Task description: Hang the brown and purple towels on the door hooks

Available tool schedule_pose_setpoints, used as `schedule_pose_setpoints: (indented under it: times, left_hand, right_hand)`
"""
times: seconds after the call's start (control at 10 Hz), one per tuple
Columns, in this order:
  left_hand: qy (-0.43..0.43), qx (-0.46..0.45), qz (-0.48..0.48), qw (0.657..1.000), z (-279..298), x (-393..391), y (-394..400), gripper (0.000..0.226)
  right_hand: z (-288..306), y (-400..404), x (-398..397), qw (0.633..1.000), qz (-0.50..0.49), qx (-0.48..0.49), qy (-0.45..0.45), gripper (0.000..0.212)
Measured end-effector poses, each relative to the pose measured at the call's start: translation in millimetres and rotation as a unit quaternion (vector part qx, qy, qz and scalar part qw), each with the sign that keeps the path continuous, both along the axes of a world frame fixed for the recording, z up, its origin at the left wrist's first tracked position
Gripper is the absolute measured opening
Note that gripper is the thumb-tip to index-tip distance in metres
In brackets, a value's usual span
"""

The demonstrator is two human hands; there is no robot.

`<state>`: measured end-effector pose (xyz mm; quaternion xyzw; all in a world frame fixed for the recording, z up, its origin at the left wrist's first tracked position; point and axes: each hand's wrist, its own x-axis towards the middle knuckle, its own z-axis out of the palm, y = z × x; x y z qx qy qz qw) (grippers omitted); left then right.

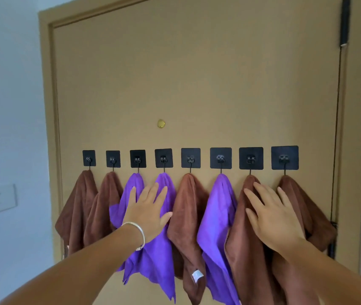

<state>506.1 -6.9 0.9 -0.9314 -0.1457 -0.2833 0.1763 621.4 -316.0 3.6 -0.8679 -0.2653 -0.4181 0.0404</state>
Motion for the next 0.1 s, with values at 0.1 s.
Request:
schedule_pose_setpoints:
  times: [0.1]
  left_hand:
    - [0.005,-0.001,-0.002,1.000,-1.8,-12.5,30.8,0.074]
  right_hand:
    - [-0.7,19.5,-15.9,1.000,-0.030,0.002,-0.008,0.056]
